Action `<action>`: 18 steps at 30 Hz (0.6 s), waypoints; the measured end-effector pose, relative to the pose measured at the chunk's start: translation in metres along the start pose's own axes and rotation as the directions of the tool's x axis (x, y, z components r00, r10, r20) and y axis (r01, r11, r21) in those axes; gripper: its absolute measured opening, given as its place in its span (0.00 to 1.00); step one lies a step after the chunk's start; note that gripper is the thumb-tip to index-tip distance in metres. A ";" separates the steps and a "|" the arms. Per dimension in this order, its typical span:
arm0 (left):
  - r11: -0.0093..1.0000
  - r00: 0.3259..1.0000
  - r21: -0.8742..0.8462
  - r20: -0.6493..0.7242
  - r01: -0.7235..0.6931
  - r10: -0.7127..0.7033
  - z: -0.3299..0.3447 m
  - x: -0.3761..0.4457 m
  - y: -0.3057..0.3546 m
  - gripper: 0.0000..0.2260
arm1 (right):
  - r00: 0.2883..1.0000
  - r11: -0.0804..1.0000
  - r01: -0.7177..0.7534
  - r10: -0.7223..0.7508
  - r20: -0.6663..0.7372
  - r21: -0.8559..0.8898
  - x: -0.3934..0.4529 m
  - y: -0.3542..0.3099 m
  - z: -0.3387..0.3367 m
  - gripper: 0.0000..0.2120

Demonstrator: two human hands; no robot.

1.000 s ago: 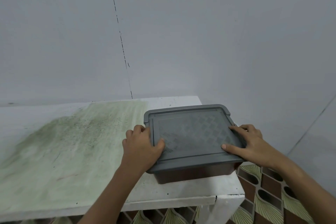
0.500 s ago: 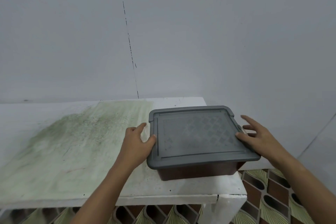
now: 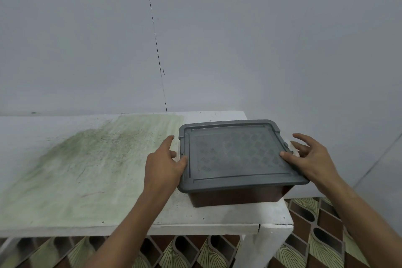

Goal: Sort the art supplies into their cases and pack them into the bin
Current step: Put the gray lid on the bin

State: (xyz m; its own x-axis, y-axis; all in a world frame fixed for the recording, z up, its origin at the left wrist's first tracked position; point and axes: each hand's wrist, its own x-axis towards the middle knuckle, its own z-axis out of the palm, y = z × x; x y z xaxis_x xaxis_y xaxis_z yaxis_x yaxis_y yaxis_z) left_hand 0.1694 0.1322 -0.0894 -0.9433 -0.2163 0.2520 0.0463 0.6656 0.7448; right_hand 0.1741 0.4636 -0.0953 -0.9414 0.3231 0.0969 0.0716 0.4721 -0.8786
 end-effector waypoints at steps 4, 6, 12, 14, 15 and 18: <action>0.981 0.993 0.156 0.002 -0.114 0.116 0.007 0.000 0.007 0.24 | 0.999 0.998 0.038 -0.039 -0.029 -0.042 0.000 0.001 0.002 0.29; 0.955 0.989 0.256 0.025 -0.148 0.147 0.009 0.000 0.006 0.23 | 0.998 0.999 0.029 -0.031 -0.056 -0.044 0.001 0.002 0.003 0.28; 0.784 0.950 0.536 0.167 -0.313 0.265 0.007 -0.001 0.016 0.16 | 0.994 0.998 0.025 -0.031 -0.101 -0.057 0.003 0.002 0.005 0.23; 0.722 0.930 0.587 0.202 -0.366 0.307 0.006 -0.003 0.021 0.13 | 0.993 0.993 0.050 -0.060 -0.097 -0.108 0.003 0.000 0.005 0.22; 0.692 0.915 0.602 0.208 -0.398 0.345 0.007 -0.003 0.020 0.12 | 0.993 0.989 0.063 -0.076 -0.094 -0.132 0.003 -0.002 0.006 0.21; 0.647 0.869 0.596 0.207 -0.476 0.449 0.008 -0.001 0.016 0.19 | 0.990 0.976 0.123 -0.134 -0.050 -0.178 0.002 -0.004 0.009 0.18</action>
State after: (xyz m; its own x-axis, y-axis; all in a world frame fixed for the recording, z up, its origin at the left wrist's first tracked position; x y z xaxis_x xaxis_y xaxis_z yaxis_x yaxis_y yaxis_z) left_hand 0.1685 0.1486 -0.0830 -0.8675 0.2587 0.4249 0.2828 0.9591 -0.0066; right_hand 0.1691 0.4548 -0.0955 -0.9250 0.2974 0.2364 0.0128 0.6463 -0.7630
